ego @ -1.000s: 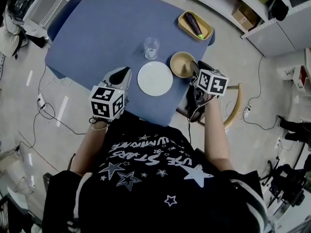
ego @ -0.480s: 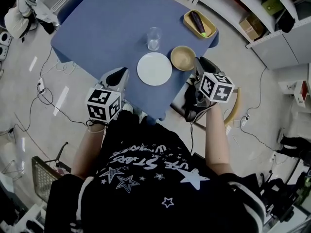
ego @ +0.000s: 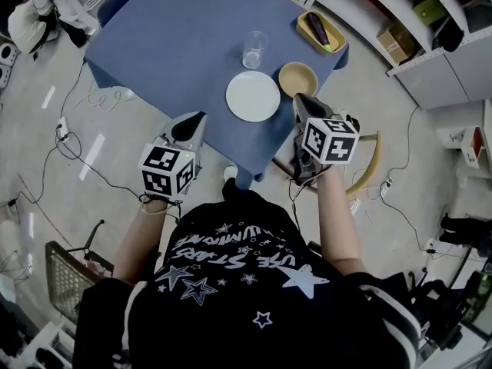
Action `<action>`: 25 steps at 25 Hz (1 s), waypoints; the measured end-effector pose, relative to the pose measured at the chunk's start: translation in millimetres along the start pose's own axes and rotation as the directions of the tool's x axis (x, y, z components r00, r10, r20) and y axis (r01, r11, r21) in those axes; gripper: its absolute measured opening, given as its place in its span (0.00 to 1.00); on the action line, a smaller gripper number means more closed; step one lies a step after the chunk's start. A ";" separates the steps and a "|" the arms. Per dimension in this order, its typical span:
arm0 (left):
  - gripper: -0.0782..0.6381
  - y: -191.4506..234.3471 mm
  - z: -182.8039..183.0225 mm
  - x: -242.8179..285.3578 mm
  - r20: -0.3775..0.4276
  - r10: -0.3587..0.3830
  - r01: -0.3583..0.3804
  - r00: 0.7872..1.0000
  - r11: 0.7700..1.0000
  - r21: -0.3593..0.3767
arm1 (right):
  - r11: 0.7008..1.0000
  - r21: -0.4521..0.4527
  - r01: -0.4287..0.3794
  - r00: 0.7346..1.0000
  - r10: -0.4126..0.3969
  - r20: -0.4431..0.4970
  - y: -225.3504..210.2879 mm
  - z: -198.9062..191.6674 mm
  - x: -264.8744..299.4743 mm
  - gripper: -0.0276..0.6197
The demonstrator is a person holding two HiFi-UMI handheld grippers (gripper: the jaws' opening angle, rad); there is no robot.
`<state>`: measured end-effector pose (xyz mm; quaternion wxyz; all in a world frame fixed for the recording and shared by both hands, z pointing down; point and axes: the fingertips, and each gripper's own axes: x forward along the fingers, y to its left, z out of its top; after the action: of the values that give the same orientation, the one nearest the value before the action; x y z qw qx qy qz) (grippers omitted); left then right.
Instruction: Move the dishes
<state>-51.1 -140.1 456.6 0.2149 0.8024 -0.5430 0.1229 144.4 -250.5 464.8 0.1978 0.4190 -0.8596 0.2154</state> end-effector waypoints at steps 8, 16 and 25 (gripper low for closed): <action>0.14 2.1 -25.9 -63.1 0.031 0.034 -0.032 0.999 0.998 -0.059 | 0.998 -0.045 -0.040 0.999 0.040 -0.003 68.7 -16.4 -26.5 0.05; 0.14 -8.7 -52.8 -113.2 0.054 0.052 -0.048 0.997 0.996 -0.070 | 0.989 -0.114 -0.096 0.995 0.095 -0.011 124.1 -44.0 -53.9 0.05; 0.14 -37.1 -85.3 -170.6 0.065 0.061 -0.056 0.996 0.996 -0.074 | 0.984 -0.141 -0.113 0.993 0.114 -0.004 163.9 -76.6 -103.1 0.05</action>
<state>-78.6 52.2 450.1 0.2216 0.7816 -0.5773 0.0826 83.4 -52.8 441.1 0.2124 0.3547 -0.8956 0.1642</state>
